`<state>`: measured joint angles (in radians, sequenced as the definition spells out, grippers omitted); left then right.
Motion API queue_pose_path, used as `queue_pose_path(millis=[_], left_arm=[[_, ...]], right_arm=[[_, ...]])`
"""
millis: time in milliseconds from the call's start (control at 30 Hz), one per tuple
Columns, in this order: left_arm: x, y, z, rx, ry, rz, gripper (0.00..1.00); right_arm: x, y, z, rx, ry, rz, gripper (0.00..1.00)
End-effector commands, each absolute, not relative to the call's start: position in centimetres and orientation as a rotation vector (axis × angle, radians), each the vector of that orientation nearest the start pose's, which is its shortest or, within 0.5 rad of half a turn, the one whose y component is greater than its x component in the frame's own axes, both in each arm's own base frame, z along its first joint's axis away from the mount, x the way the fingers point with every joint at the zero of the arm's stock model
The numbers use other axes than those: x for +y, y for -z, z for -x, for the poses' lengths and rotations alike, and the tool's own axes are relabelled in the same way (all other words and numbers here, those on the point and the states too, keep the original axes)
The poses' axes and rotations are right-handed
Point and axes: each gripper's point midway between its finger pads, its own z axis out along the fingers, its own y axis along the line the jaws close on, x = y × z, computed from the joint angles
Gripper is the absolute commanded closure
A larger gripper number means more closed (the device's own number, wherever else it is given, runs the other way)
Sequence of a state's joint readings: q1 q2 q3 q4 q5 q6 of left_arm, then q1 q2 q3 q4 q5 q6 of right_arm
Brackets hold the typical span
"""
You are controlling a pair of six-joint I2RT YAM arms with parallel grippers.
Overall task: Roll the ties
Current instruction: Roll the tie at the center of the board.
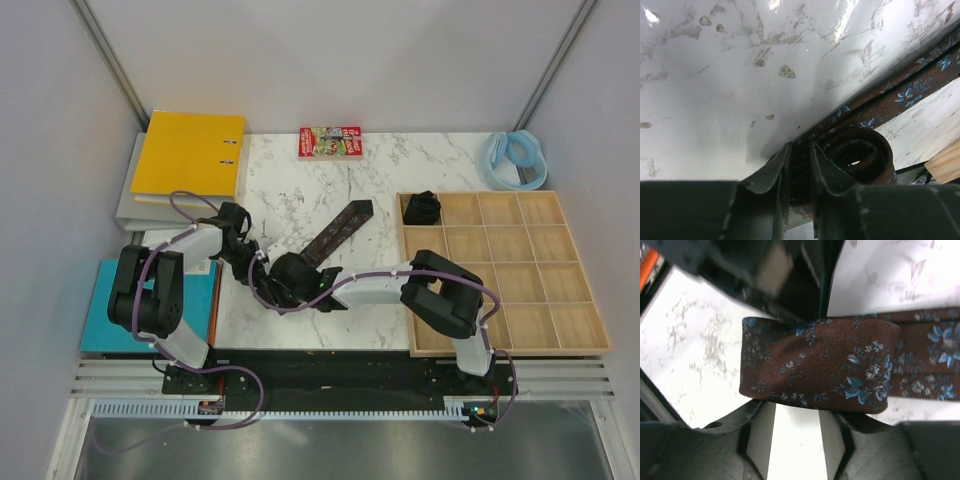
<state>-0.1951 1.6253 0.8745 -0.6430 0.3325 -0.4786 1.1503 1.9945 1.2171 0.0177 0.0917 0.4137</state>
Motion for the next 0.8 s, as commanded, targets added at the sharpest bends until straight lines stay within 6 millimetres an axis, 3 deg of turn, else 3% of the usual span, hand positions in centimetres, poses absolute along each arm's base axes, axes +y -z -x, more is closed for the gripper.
queue_pose_path(millis=[0, 67, 167, 333, 467, 500, 533, 633, 667, 733, 767], left_arm=[[-11.7, -4.1, -25.6, 2.957, 0.543, 0.329, 0.70], [-11.2, -4.8, -26.3, 2.933, 0.528, 0.344, 0.65], [-10.0, -5.9, -27.3, 2.890, 0.488, 0.358, 0.61], [-8.7, -7.5, -27.6, 2.839, 0.447, 0.402, 0.60], [-8.4, -8.7, -26.6, 2.763, 0.446, 0.465, 0.60], [-8.6, -10.0, -26.4, 2.701, 0.478, 0.484, 0.60], [-8.7, -9.7, -25.7, 2.692, 0.490, 0.501, 0.59], [-9.3, -11.1, -24.6, 2.614, 0.573, 0.531, 0.58], [-9.3, -11.4, -24.3, 2.599, 0.581, 0.539, 0.58], [-9.4, -11.8, -23.4, 2.564, 0.606, 0.565, 0.59], [-9.3, -11.8, -23.1, 2.553, 0.606, 0.575, 0.59]], right_arm=[[44.7, -5.2, -19.1, 2.267, -0.705, 0.876, 0.51], [44.2, -6.0, -18.4, 2.269, -0.721, 0.893, 0.49], [43.6, -8.6, -17.7, 2.242, -0.765, 0.902, 0.46], [43.4, -12.7, -17.0, 2.194, -0.858, 0.884, 0.45], [44.0, -15.8, -18.3, 2.196, -0.920, 0.787, 0.59], [44.1, -16.1, -19.0, 2.198, -0.931, 0.764, 0.62], [44.7, -17.1, -19.4, 2.184, -0.955, 0.749, 0.67], [46.1, -17.7, -20.2, 2.191, -1.008, 0.733, 0.74], [46.5, -16.6, -20.5, 2.220, -1.006, 0.731, 0.76], [47.3, -16.8, -21.2, 2.225, -1.035, 0.725, 0.79], [47.5, -15.8, -21.6, 2.249, -1.028, 0.720, 0.80]])
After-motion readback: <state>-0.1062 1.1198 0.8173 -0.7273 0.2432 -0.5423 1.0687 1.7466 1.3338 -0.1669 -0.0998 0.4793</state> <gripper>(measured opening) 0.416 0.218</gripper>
